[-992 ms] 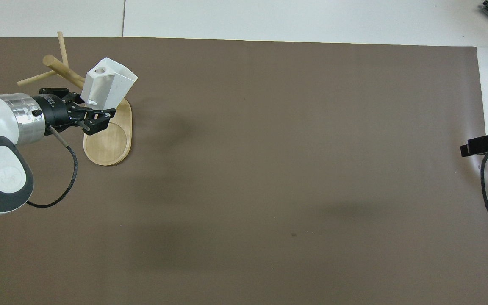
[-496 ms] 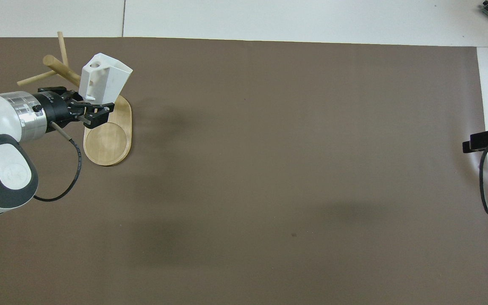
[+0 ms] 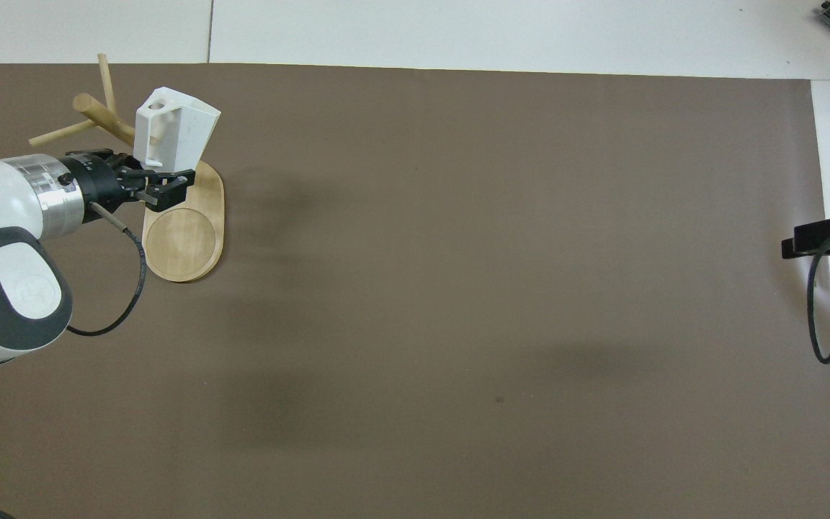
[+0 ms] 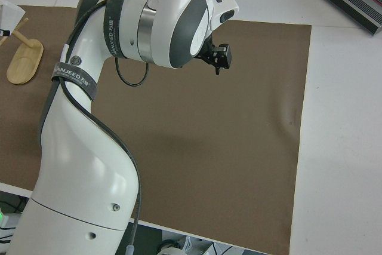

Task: Hang cup on rack
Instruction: 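Lower the cup onto a mug tree peg with the left gripper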

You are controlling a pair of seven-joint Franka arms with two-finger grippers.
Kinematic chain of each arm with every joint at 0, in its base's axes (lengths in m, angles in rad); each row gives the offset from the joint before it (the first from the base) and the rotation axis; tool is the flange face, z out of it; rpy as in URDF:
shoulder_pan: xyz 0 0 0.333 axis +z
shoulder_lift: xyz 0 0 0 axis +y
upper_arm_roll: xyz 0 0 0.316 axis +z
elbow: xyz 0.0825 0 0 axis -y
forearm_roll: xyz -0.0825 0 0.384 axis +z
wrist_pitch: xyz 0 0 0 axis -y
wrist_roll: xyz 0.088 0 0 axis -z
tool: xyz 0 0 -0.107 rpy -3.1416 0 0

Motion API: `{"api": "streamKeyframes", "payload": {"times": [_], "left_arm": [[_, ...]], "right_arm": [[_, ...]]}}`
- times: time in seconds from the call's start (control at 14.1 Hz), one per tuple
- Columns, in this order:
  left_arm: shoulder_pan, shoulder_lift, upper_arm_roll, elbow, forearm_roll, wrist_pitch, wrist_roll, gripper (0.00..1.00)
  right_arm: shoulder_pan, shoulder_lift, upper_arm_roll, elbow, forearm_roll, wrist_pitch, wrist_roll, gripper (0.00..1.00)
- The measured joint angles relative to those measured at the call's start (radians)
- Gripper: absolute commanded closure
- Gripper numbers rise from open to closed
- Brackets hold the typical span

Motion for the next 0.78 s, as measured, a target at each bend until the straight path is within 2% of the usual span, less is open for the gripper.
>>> {"api": "streamKeyframes", "payload": {"times": [0.21,0.5,0.78], "left_arm": [[-0.019,0.0,-0.001,-0.005,0.0,0.0,-0.023,1.0],[-0.021,0.0,0.003,-0.02,0.0,0.001,-0.056,1.0],[-0.011,0.0,0.008,-0.025,-0.001,0.002,-0.074,1.0]], "right_arm": [[0.0,0.0,-0.002,0.0,-0.008,0.0,0.0,0.0],[0.007,0.0,0.006,0.0,-0.098,0.009,0.0,0.0],[0.009,0.0,0.008,0.0,-0.104,0.016,0.0,0.0]]}}
